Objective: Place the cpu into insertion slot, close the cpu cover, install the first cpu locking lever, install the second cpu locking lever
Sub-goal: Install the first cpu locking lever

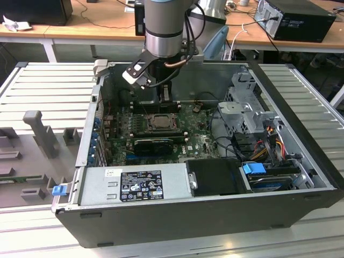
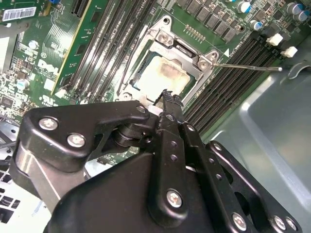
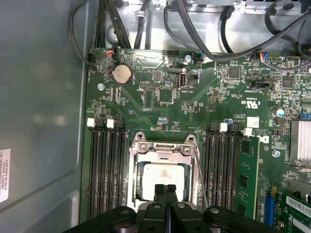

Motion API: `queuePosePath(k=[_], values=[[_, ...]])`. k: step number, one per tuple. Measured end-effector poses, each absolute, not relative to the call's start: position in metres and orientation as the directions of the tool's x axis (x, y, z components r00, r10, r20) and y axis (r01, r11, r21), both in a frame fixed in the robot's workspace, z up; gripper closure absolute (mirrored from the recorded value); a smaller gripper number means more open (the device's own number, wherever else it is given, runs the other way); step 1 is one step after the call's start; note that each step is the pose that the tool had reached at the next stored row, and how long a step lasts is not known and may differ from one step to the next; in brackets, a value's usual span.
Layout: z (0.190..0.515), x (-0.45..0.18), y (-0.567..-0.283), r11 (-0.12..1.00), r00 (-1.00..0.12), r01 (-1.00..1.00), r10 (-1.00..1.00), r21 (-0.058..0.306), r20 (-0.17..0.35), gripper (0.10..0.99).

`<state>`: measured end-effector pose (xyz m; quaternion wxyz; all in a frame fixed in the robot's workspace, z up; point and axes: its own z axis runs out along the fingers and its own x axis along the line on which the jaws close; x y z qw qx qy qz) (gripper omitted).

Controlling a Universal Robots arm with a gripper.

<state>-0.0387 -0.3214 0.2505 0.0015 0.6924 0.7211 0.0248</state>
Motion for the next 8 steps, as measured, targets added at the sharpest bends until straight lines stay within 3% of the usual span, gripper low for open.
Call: queuePosePath(k=[8], values=[[0.263, -0.039, -0.321, 0.040, -0.041, 0.998, 0.999, 0.038, 0.032, 0.980]])
